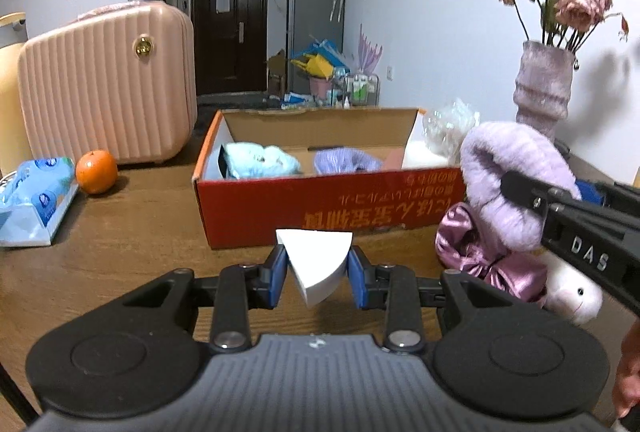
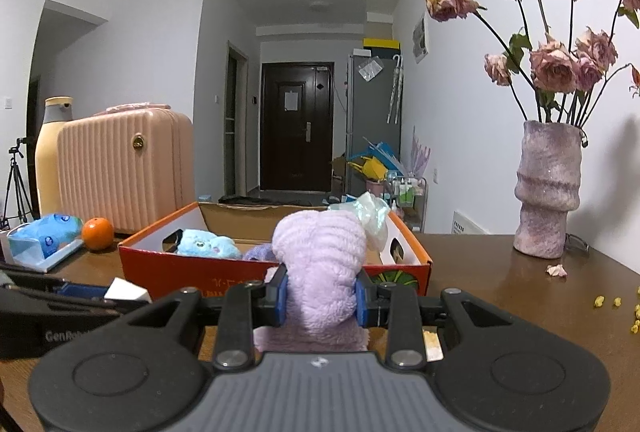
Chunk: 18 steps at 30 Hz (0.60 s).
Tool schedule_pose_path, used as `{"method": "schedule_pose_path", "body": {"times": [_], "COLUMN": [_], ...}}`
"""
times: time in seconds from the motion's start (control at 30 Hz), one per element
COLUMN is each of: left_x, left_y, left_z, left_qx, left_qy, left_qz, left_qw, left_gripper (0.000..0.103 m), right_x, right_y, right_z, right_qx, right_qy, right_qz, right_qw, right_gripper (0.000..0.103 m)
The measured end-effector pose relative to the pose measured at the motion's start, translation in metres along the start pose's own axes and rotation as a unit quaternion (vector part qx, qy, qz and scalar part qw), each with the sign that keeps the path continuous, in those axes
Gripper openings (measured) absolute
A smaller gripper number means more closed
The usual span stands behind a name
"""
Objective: Organize soft objects
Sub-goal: 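Carry white sponge and pink towel with both grippers over the box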
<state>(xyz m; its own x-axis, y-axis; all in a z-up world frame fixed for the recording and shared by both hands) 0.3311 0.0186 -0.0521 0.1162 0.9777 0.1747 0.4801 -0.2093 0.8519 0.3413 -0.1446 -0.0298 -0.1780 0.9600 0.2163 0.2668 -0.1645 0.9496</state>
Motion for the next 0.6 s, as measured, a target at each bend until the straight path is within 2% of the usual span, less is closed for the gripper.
{"method": "schedule_pose_path", "body": {"times": [0.6], "left_x": [0.027], "left_y": [0.034], "left_z": [-0.014], "left_qx": [-0.059], "left_qy": [0.028], "left_qz": [-0.043], "left_qw": [0.9970], "left_gripper": [0.033], "right_x": [0.038], "right_y": [0.017], "right_z": [0.004], "right_qx": [-0.052], "right_qy": [0.022], "right_qz": [-0.017], "right_qw": [0.998], "right_gripper": [0.030]}}
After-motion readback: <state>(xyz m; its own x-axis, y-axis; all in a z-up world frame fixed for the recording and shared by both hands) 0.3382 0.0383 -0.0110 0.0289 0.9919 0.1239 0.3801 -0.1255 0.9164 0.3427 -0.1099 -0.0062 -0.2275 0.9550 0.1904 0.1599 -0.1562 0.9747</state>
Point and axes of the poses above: each gripper's, at about its wrist camera, not at the fingertips, and z roughly the way its jaws point, x to its left, y to its top, the point moved 6 cm from there along z, roughly the way its jaws point, and after that the axes turned 13 degrees about z, right-handed, at the moved point
